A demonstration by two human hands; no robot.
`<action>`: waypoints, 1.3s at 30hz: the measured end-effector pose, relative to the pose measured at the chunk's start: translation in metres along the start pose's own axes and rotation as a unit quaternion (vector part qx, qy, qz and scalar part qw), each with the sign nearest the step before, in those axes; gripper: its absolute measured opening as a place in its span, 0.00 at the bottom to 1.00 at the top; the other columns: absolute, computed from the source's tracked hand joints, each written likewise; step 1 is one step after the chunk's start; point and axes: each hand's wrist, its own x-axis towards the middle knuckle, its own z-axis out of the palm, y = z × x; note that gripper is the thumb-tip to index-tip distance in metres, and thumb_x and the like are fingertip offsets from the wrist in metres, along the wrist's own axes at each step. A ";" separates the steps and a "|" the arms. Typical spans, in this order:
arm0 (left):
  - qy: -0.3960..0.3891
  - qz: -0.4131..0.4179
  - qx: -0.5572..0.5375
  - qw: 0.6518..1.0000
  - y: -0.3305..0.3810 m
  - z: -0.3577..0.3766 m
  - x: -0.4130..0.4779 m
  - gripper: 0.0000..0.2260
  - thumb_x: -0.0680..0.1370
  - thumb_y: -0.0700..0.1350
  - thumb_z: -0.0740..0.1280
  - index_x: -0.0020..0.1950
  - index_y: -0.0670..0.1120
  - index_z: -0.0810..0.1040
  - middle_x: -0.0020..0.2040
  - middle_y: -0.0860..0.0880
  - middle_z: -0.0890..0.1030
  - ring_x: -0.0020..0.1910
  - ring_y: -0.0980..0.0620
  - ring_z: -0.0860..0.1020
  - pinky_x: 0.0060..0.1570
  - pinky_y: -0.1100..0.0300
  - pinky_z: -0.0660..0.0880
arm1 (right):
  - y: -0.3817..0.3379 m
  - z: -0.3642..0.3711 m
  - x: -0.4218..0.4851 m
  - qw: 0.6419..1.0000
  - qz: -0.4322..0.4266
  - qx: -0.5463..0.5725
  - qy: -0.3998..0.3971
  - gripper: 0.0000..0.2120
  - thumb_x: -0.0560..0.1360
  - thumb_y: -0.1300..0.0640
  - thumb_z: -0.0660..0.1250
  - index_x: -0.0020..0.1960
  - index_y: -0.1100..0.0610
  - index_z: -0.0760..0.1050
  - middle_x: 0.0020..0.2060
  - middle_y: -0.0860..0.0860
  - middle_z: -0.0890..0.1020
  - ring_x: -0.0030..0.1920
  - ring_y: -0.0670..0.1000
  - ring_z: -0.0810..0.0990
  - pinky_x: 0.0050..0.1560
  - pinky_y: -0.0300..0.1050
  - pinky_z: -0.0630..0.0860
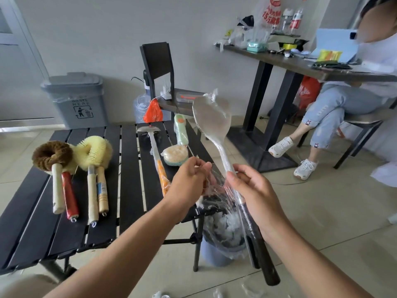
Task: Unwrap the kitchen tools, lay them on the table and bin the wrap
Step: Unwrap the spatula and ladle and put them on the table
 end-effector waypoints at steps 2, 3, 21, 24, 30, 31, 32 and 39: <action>0.031 -0.023 -0.024 0.999 -0.006 0.013 -0.006 0.13 0.88 0.53 0.61 0.56 0.43 0.75 0.42 0.48 0.84 0.38 0.49 0.85 0.43 0.56 0.83 | 0.002 0.001 0.000 1.000 0.008 0.003 0.009 0.08 0.76 0.45 0.72 0.54 0.42 0.84 0.42 0.51 0.88 0.44 0.49 0.86 0.50 0.46 0.80; 0.046 -0.033 -0.039 0.998 -0.008 0.019 -0.008 0.16 0.87 0.57 0.61 0.56 0.45 0.76 0.43 0.49 0.84 0.39 0.54 0.86 0.41 0.59 0.82 | 0.003 0.003 -0.001 1.000 0.012 0.010 0.009 0.08 0.77 0.45 0.73 0.55 0.43 0.84 0.43 0.51 0.88 0.45 0.50 0.87 0.49 0.46 0.81; 0.070 0.149 0.156 0.974 0.009 -0.004 0.001 0.13 0.88 0.48 0.63 0.44 0.47 0.71 0.27 0.55 0.75 0.22 0.58 0.64 0.25 0.61 0.63 | -0.007 -0.014 0.009 0.964 0.206 0.150 -0.071 0.15 0.71 0.60 0.78 0.58 0.58 0.86 0.40 0.55 0.85 0.39 0.52 0.86 0.38 0.45 0.83; 0.086 0.163 0.209 0.960 0.018 -0.017 0.006 0.13 0.88 0.47 0.63 0.43 0.49 0.71 0.39 0.56 0.82 0.21 0.62 0.72 0.23 0.71 0.64 | -0.004 -0.020 0.011 0.957 0.210 0.179 -0.086 0.14 0.72 0.62 0.77 0.57 0.58 0.86 0.41 0.56 0.84 0.40 0.54 0.85 0.40 0.47 0.84; 0.127 0.197 0.278 0.932 0.025 -0.043 0.014 0.14 0.88 0.46 0.62 0.42 0.54 0.71 0.42 0.62 0.80 0.29 0.69 0.77 0.26 0.74 0.68 | -0.001 -0.029 0.017 0.948 0.195 0.240 -0.078 0.14 0.74 0.67 0.72 0.59 0.63 0.85 0.47 0.58 0.85 0.45 0.54 0.86 0.46 0.50 0.85; 0.138 0.198 0.282 0.929 0.025 -0.044 0.015 0.14 0.87 0.46 0.62 0.42 0.54 0.71 0.44 0.62 0.80 0.32 0.72 0.77 0.27 0.75 0.68 | 0.000 -0.029 0.017 0.946 0.196 0.245 -0.079 0.14 0.74 0.67 0.72 0.59 0.64 0.86 0.47 0.58 0.84 0.44 0.54 0.85 0.46 0.50 0.85; 0.146 0.198 0.288 0.925 0.025 -0.045 0.015 0.13 0.87 0.46 0.62 0.43 0.54 0.71 0.46 0.61 0.80 0.35 0.74 0.77 0.28 0.75 0.68 | 0.000 -0.028 0.018 0.945 0.198 0.247 -0.078 0.13 0.74 0.66 0.71 0.58 0.64 0.86 0.46 0.58 0.84 0.43 0.54 0.85 0.46 0.49 0.85; 0.109 0.210 0.291 0.927 0.023 -0.046 0.016 0.13 0.88 0.47 0.63 0.43 0.55 0.71 0.42 0.60 0.80 0.30 0.71 0.77 0.26 0.75 0.68 | 0.001 -0.022 0.015 0.946 0.207 0.243 -0.065 0.14 0.77 0.63 0.70 0.61 0.62 0.83 0.43 0.56 0.81 0.41 0.55 0.83 0.47 0.51 0.83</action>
